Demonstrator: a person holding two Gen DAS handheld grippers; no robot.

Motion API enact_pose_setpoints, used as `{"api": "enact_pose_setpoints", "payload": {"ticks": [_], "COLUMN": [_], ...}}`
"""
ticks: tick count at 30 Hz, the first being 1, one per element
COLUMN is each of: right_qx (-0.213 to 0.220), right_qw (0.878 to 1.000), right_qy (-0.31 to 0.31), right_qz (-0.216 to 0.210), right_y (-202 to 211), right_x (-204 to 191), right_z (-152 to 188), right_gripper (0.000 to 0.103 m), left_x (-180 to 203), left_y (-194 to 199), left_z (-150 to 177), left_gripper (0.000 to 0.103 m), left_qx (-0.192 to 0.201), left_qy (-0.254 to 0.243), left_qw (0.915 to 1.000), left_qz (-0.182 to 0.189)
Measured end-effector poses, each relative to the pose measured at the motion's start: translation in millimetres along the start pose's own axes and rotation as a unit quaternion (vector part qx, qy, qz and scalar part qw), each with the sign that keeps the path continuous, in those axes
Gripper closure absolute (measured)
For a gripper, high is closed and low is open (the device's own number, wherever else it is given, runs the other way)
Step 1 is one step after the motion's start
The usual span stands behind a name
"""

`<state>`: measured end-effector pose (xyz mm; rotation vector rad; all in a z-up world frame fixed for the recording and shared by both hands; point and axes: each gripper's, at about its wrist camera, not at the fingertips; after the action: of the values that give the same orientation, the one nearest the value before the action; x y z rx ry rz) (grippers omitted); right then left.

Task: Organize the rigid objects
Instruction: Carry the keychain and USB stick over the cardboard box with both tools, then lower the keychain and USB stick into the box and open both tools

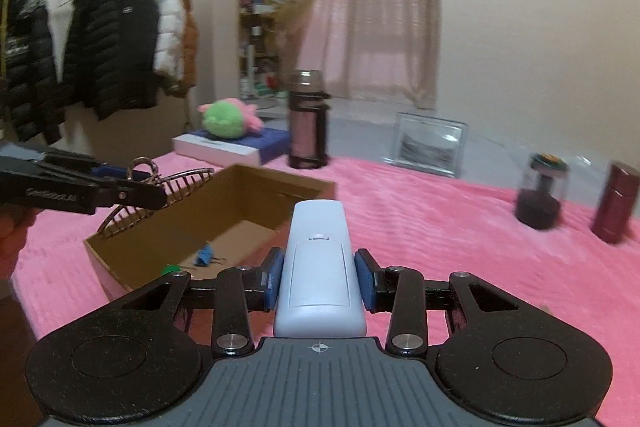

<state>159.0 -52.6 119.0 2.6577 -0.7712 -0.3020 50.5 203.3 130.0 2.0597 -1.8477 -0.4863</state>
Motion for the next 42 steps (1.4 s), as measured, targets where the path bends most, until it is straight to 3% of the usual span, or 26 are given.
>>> {"api": "enact_pose_setpoints", "payload": {"ticks": [8,17,23,30,42], "right_qx": [-0.048,-0.115,-0.169,-0.217,-0.258], "right_qw": [0.995,0.980,0.960,0.937,0.922], "right_qy": [0.064,0.146,0.210,0.262,0.280], "right_qz": [-0.059,-0.076,-0.075,-0.075,-0.076], "right_y": [-73.7,-163.5,-218.5,-265.4,-308.4], "right_x": [-15.2,-24.5,-26.1,-25.2,-22.8], "right_z": [-35.4,-60.4,-64.4,-58.9,-45.1], "right_gripper": [0.068,0.068,0.068,0.068,0.068], "left_x": [-59.0,-93.4,-92.3,-80.7,-65.2], "left_y": [-38.0,-99.3,-133.7,-172.2,-224.0], "left_z": [-5.6,-13.9,-15.6,-4.0,9.6], "left_gripper": [0.069,0.069,0.069,0.069,0.069], "left_qx": [-0.038,-0.076,-0.104,-0.151,-0.225], "left_qy": [-0.049,-0.120,-0.195,-0.264,-0.294], "left_qw": [0.9978,0.9898,0.9752,0.9518,0.9268], "left_qz": [-0.026,-0.017,0.011,0.040,0.060]}}
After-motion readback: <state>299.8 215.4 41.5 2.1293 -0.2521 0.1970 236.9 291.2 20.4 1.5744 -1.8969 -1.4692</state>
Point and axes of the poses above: each gripper's, at about its wrist camera, not at the fingertips, and y roughly against the way its jaws point, x to its right, z to its underside, and after that the axes turned 8 degrees about -z, right-handed
